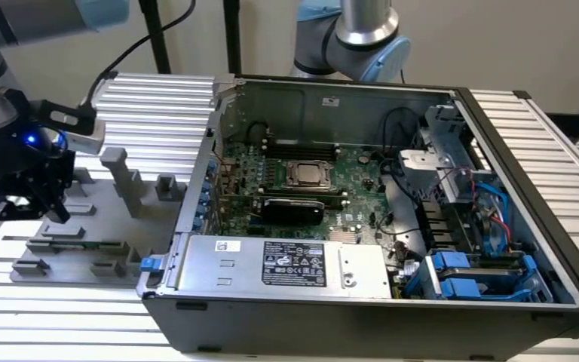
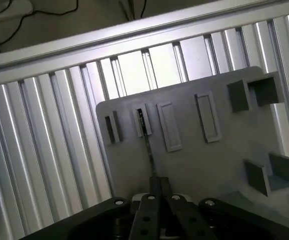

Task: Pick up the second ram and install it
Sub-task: 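Pick up the second ram and move it above second insertion slot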

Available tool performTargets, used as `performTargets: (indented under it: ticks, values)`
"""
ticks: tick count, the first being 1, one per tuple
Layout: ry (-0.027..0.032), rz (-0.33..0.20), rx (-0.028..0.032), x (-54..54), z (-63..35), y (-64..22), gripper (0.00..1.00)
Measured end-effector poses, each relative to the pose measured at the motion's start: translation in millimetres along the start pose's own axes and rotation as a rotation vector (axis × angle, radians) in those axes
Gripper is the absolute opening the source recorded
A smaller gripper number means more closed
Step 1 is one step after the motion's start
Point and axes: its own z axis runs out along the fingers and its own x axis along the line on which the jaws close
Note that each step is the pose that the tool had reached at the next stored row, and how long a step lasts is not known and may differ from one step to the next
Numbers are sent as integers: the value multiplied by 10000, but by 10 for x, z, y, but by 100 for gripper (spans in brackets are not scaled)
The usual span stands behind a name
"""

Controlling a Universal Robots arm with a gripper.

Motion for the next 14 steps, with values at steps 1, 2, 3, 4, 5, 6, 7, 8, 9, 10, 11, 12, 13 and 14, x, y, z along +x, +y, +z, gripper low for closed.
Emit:
performTargets:
  ticks: [1, 2, 3, 4, 5, 6, 7, 8, 9, 10, 11, 12, 13, 14]
  values:
    - [2, -149, 14, 0, 2, 0, 0]
    - [4, -287, 22, 0, 3, 0, 0]
    - [4, -395, 24, -1, 6, -1, 0]
    - [6, -492, 25, -2, 9, -4, 0]
    - [9, -587, 25, -2, 12, -8, 0]
    - [12, -688, 24, -3, 15, -12, 0]
    - [14, -787, 24, -4, 19, -15, 0]
    - [15, -880, 22, -4, 22, -16, 0]
    - [9, -967, 20, -4, 26, -18, 0]
    - [-5, -1041, 17, -4, 30, -21, 0]
    - [-34, -1097, 10, -5, 33, -24, 0]
    - [-80, -1142, 4, -6, 39, -27, 0]
    - [-136, -1184, -5, -7, 42, -30, 0]
    - [-194, -1223, -15, -7, 45, -34, 0]
